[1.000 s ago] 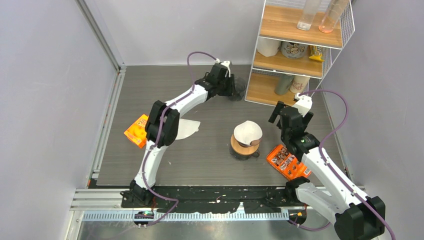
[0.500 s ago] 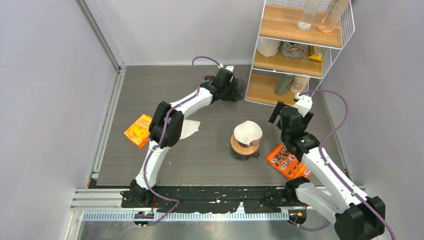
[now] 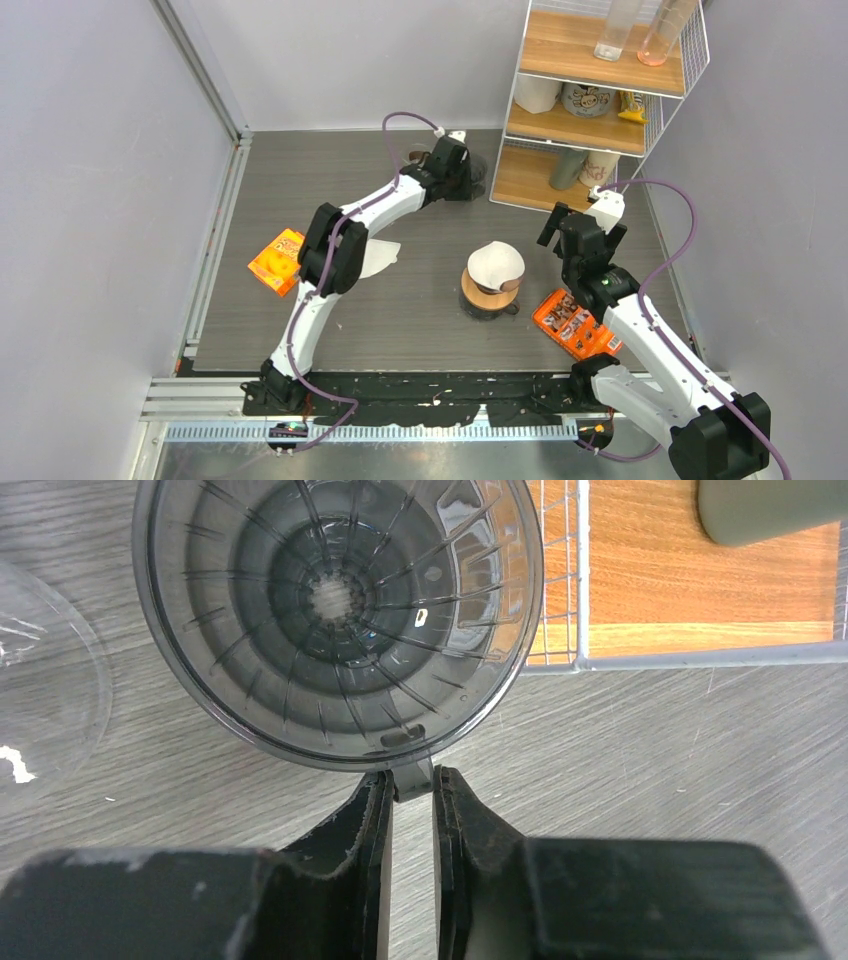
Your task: Place the coffee filter in the dripper
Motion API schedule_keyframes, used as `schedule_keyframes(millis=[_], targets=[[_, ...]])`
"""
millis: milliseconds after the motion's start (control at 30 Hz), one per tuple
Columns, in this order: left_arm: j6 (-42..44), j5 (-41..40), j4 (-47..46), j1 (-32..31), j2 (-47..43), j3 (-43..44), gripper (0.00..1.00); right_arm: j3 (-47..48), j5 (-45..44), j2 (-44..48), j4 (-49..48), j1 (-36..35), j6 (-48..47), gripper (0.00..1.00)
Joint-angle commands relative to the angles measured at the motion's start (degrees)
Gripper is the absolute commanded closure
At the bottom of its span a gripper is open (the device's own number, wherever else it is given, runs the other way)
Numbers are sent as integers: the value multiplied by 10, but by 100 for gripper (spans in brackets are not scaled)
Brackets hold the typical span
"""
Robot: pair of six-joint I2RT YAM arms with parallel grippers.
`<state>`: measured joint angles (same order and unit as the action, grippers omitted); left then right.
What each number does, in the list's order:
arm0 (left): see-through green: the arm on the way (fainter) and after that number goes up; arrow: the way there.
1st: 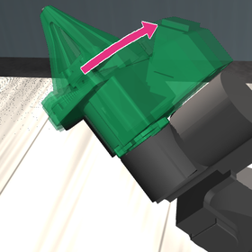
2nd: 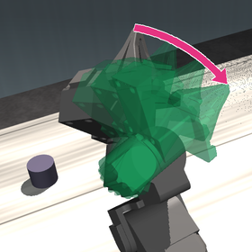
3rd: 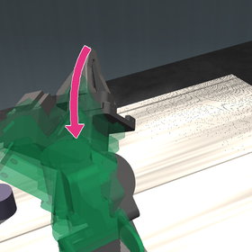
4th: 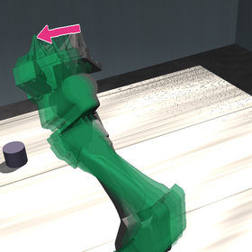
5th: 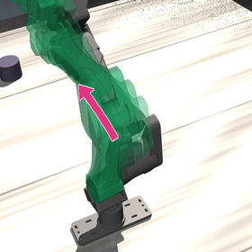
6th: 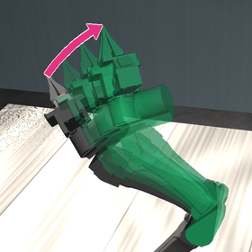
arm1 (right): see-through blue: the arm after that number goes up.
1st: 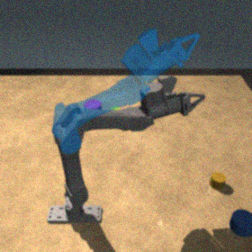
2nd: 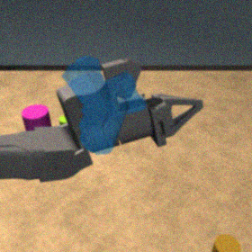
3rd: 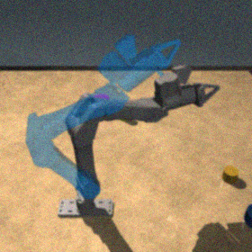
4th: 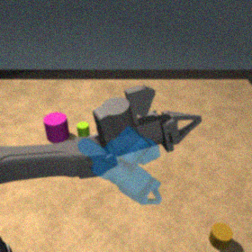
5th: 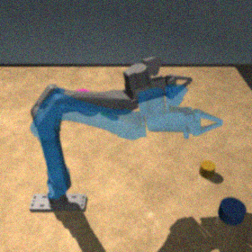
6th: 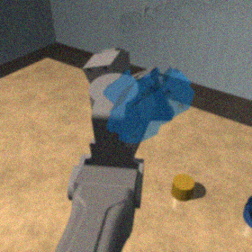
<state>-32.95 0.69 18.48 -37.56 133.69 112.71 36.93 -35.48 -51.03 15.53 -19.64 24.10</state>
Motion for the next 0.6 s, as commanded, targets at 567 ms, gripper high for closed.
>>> schedule_keyframes(millis=[567], targets=[[96, 15, -99, -9, -145, -103, 100, 22, -13, 7, -9, 3, 1, 5]])
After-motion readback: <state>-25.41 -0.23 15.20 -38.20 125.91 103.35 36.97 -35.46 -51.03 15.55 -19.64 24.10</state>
